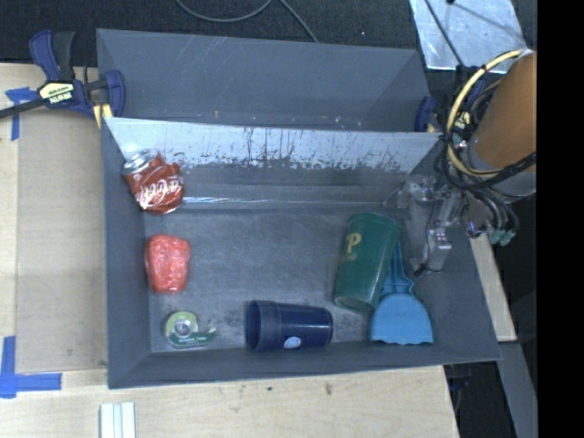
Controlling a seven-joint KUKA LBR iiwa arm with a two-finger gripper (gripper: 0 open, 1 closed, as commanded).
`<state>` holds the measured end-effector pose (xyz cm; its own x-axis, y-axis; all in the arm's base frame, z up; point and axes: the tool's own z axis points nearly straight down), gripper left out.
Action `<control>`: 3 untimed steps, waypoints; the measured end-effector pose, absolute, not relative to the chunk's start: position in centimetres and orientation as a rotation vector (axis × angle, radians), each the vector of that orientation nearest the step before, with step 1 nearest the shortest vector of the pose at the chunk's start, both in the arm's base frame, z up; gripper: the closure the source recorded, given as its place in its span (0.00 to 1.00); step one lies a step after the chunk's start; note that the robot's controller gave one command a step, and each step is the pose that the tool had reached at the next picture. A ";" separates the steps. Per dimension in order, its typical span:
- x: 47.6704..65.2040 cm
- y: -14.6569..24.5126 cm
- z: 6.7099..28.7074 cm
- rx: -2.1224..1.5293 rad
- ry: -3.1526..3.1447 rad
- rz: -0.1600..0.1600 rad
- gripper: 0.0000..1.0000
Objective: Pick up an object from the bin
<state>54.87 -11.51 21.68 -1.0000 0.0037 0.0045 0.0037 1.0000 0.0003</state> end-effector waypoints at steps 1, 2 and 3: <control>55.0 -11.5 22.2 -0.002 -3.145 0.001 0.00; 55.2 -9.1 17.5 0.076 -3.149 0.004 0.00; 56.3 -8.3 11.5 0.161 -3.146 -0.002 0.00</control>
Offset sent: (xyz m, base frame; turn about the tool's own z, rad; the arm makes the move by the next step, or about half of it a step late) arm 0.0011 0.0593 -0.1098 -0.1192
